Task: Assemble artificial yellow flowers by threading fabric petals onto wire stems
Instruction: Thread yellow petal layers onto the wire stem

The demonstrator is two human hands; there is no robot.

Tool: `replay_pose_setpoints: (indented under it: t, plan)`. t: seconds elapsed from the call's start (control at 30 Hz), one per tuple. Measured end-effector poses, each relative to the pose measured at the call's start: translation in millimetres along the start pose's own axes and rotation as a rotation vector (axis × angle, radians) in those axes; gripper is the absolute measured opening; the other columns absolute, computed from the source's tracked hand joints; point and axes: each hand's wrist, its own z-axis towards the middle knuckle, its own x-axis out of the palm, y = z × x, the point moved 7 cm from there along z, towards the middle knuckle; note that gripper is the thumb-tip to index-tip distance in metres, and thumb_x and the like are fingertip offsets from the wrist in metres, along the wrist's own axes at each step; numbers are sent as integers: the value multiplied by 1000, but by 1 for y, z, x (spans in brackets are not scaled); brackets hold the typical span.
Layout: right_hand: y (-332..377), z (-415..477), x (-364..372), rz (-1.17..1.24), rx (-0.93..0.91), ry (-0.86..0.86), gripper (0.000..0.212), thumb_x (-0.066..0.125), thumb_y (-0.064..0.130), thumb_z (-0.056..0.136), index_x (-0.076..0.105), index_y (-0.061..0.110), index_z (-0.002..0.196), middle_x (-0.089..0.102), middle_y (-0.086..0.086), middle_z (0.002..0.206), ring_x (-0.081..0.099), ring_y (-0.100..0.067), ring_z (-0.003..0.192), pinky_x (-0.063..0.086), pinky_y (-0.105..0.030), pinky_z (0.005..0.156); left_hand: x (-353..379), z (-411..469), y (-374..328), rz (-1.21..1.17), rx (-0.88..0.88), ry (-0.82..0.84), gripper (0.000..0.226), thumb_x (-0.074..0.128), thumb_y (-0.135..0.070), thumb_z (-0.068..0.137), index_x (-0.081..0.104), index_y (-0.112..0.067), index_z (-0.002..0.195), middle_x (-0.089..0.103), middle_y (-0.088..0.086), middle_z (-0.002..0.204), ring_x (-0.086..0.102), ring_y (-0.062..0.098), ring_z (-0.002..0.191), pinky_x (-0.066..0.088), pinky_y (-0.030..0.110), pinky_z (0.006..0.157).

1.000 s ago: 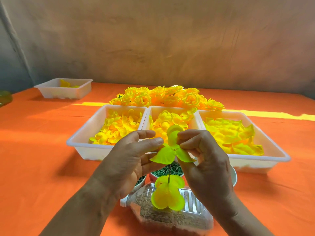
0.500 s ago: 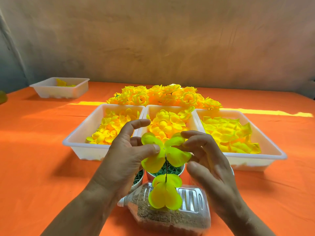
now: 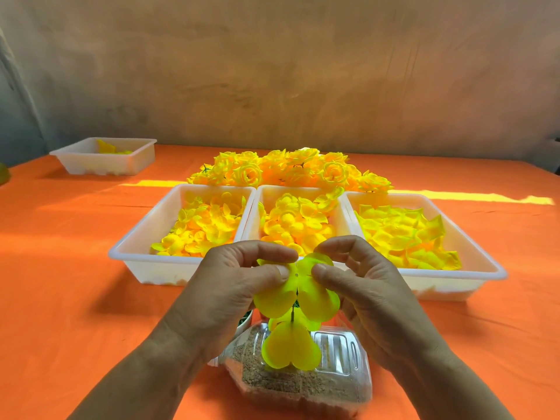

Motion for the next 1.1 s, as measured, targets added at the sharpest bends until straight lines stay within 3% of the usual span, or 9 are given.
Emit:
replay_pose_setpoints:
  t: [0.1,0.27,0.37,0.47,0.63,0.7,0.77,0.87,1.1]
  plan:
    - [-4,0,-1,1,29,4,29,73,12,63,67,16,91,68,-8,71,62,-23,66,46,-39,67,2,-3,0,6,-17,12,26,67,4,79,79,-19,75,69,16,78,66,22,63,54,30,51]
    - [-5,0,2,27,52,32,29,73,10,64,65,13,92,69,-5,76,62,-25,70,49,-36,64,0,-6,1,2,-27,6,20,73,-1,74,79,-20,74,68,18,80,67,26,64,56,31,55]
    - [-5,-1,5,38,52,58,26,74,10,64,68,16,89,69,-3,76,62,-23,70,49,-36,63,-4,-7,0,57,-14,-17,24,85,-9,56,79,-22,76,68,15,80,66,27,67,57,38,64]
    - [-7,-1,6,13,64,64,29,81,6,63,71,21,85,70,-3,75,64,-22,68,51,-36,63,-7,-7,0,72,-8,-41,22,75,-17,58,79,-23,78,67,15,80,64,30,71,56,45,72]
    - [-10,-1,6,2,75,50,24,74,12,63,71,22,84,70,-5,75,63,-24,67,49,-40,67,-2,-10,4,14,-68,20,25,74,4,70,80,-19,77,71,15,76,67,22,62,56,28,54]
    - [-9,0,7,0,73,56,25,75,9,63,71,22,84,70,-4,77,63,-24,68,50,-39,65,2,-10,4,-10,-88,35,22,74,1,69,80,-18,77,73,14,78,67,21,64,56,27,55]
    - [-7,0,7,5,65,59,30,81,4,62,70,18,86,70,-5,82,62,-23,67,51,-34,60,4,-9,3,-32,-90,41,23,80,-7,56,80,-17,77,75,14,81,69,21,67,56,27,55]
    - [-7,-1,5,22,75,51,31,74,8,61,67,11,91,68,-6,80,61,-19,61,51,-29,53,4,-8,4,-53,-82,21,22,74,-16,54,80,-16,76,74,15,80,69,22,67,56,28,55]
    - [-10,-1,5,35,88,64,32,73,9,61,66,11,92,68,-7,75,62,-20,61,52,-30,52,3,-8,7,-2,-88,26,25,80,-6,55,80,-18,77,73,15,80,68,25,69,56,31,60]
